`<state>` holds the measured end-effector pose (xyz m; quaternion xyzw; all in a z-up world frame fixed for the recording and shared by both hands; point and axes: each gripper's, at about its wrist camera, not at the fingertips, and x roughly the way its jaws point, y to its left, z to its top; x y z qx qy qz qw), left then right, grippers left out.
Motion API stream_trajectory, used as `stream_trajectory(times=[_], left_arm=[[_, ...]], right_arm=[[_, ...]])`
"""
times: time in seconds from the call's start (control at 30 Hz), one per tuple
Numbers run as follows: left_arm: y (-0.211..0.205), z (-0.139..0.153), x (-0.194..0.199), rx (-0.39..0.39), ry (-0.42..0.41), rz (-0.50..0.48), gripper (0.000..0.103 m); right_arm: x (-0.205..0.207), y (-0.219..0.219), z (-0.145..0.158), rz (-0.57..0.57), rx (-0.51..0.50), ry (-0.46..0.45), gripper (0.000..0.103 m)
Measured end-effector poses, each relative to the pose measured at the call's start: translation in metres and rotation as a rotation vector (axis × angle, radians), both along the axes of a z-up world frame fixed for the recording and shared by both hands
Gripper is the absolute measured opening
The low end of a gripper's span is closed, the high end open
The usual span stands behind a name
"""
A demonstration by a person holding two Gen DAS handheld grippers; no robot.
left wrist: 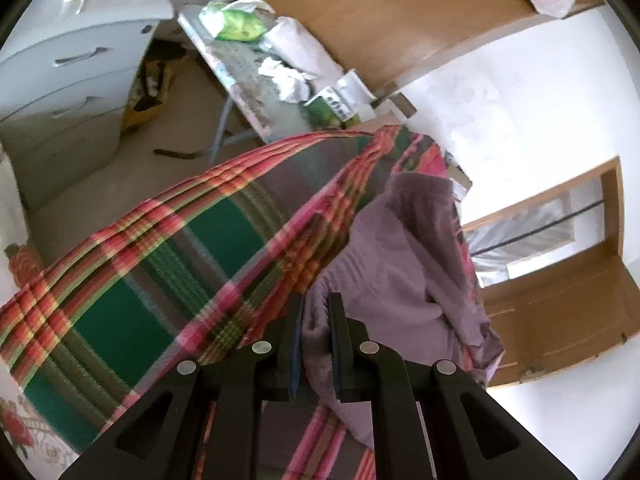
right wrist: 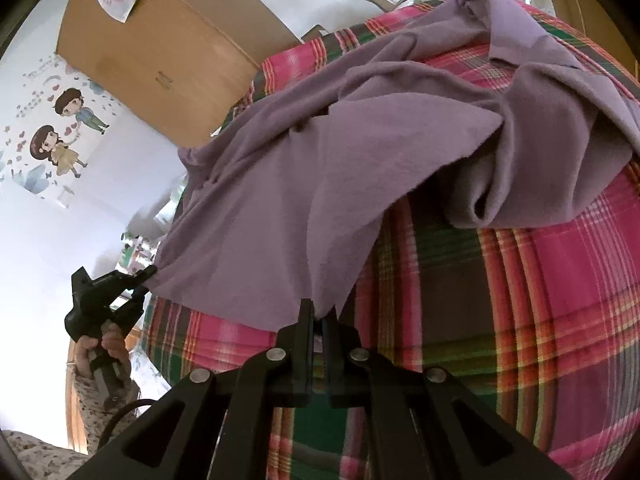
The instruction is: Fold clothes
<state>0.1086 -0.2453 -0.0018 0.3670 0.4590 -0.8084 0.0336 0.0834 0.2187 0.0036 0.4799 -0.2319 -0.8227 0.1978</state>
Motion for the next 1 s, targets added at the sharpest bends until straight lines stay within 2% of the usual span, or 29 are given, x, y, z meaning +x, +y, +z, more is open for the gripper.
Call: stream_trajectory(times=[0.13,0.23,0.33,0.37,0.47,0.53,0.57,0.63,0.7,0.77,0.8,0.87,0.93,1.0], left_arm=[[0.002,0.001,-0.002,-0.016,-0.007,-0.011,0.012],[0.003,0.002,-0.001,-0.025,-0.014,-0.026,0.013],[0.005,0.005,0.001,-0.045,-0.019,-0.032,0.016],[0.007,0.008,0.003,-0.061,-0.019,-0.033,0.016],[0.016,0.021,0.013,-0.154,0.007,-0.044,0.016],[0.023,0.034,0.019,-0.203,0.045,-0.059,0.016],[0.028,0.041,0.021,-0.220,0.067,-0.074,0.020],[0.041,0.052,0.020,-0.256,0.117,-0.124,0.028],[0.059,0.061,0.018,-0.291,0.163,-0.198,0.028],[0.075,0.065,0.015,-0.316,0.173,-0.254,0.028],[0.085,0.067,0.013,-0.332,0.178,-0.279,0.028],[0.102,0.070,0.009,-0.369,0.184,-0.330,0.028],[0.116,0.071,0.007,-0.383,0.209,-0.381,0.028],[0.135,0.069,0.000,-0.360,0.210,-0.455,0.028]], right_arm=[[-0.004,0.003,0.003,0.017,0.014,0.012,0.006],[0.003,0.010,0.015,0.018,0.070,0.068,0.006],[0.012,0.023,0.028,-0.008,0.114,0.119,0.018],[0.014,0.033,0.030,-0.039,0.123,0.128,0.023],[0.023,0.067,0.033,-0.157,0.146,0.146,0.024],[0.029,0.090,0.036,-0.235,0.161,0.158,0.030],[0.032,0.101,0.037,-0.275,0.169,0.164,0.034],[0.035,0.119,0.037,-0.349,0.203,0.181,0.038],[0.037,0.133,0.036,-0.412,0.257,0.188,0.040],[0.037,0.145,0.034,-0.458,0.298,0.181,0.040],[0.038,0.150,0.031,-0.471,0.278,0.170,0.042],[0.038,0.161,0.026,-0.462,0.150,0.154,0.043],[0.036,0.162,0.024,-0.470,0.124,0.150,0.043],[0.033,0.163,0.022,-0.483,0.118,0.148,0.043]])
